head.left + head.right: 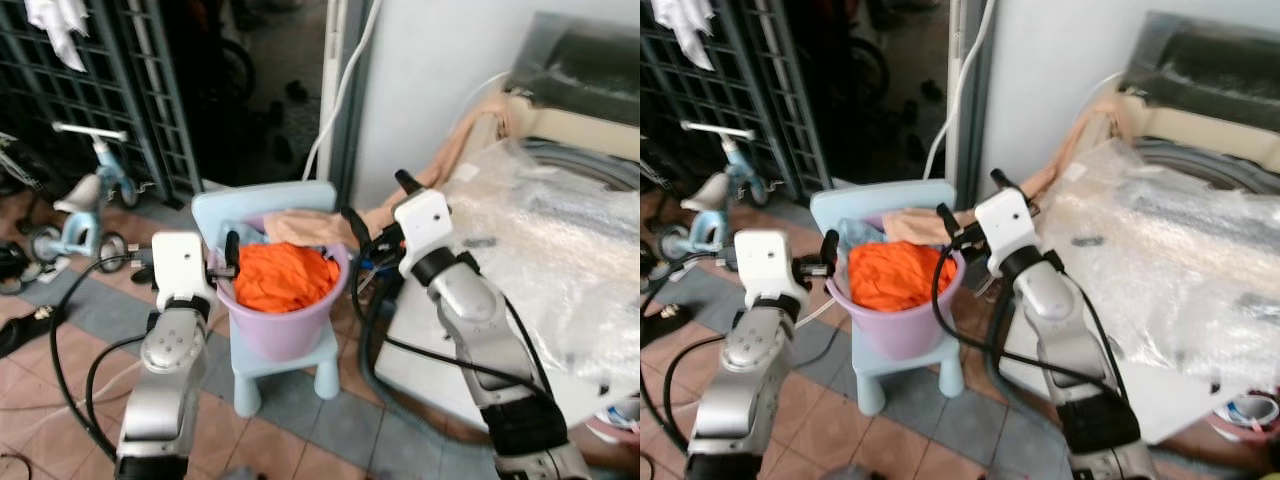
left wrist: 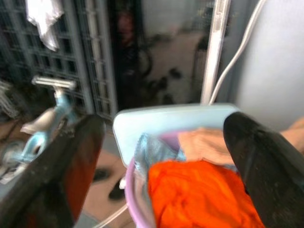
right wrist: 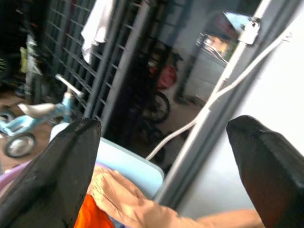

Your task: Clothes washing

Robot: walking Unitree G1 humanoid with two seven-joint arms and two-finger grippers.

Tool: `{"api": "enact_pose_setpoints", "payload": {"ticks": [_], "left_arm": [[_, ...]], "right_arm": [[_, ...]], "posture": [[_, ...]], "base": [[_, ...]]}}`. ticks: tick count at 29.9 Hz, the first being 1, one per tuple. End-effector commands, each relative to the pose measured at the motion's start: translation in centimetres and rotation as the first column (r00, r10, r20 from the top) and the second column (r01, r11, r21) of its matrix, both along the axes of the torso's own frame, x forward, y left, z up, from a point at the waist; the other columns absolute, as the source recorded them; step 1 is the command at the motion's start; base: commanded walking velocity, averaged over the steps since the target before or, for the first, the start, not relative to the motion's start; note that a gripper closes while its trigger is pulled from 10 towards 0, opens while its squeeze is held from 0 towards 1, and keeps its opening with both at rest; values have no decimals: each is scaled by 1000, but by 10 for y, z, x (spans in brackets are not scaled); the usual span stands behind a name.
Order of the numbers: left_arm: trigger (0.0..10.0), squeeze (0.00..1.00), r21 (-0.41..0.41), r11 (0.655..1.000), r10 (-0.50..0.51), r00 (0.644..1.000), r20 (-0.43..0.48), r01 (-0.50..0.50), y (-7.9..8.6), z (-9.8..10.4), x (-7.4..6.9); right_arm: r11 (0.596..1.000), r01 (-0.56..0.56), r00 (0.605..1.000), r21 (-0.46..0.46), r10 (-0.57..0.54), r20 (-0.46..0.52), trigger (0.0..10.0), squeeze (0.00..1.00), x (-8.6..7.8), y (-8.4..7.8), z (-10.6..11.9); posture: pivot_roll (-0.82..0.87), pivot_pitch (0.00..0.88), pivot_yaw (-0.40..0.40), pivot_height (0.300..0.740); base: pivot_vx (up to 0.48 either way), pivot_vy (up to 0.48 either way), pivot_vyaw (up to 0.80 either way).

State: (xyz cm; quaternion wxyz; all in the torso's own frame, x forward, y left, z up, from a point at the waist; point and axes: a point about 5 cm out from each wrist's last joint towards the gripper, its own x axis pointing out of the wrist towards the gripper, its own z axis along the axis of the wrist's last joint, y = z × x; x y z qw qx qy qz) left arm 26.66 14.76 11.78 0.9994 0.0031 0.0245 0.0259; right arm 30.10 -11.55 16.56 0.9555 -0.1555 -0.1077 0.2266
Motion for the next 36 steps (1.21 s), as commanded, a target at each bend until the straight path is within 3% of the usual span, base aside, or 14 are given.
{"api": "enact_pose_setpoints", "payload": {"ticks": [1,14,26,32,36], "left_arm": [[10000,0,17,1000,0,1000,8,0,2,3,1],[10000,0,4,1000,13,1000,-17,-13,1,0,-3],[10000,0,14,999,38,998,-41,-38,5,-2,-9],[10000,0,32,997,66,997,-51,-64,10,-3,-15],[10000,0,55,995,91,992,-86,-87,15,-6,-24]], "right_arm": [[1000,-26,1000,-1,26,-11,10000,0,0,4,0],[987,-140,989,-74,135,-67,10000,0,-6,17,-13],[973,-194,963,-122,165,-213,10000,0,-7,23,-41],[978,-171,953,-116,134,-270,10000,0,-4,20,-53],[983,-154,947,-102,118,-298,10000,0,0,20,-58]], "posture": [[11,0,8,740],[21,0,-2,740],[55,0,-14,740],[75,0,-22,740],[118,0,-34,740]], "base": [[469,0,0],[451,0,0],[418,64,0],[0,0,0],[0,0,784]]}}
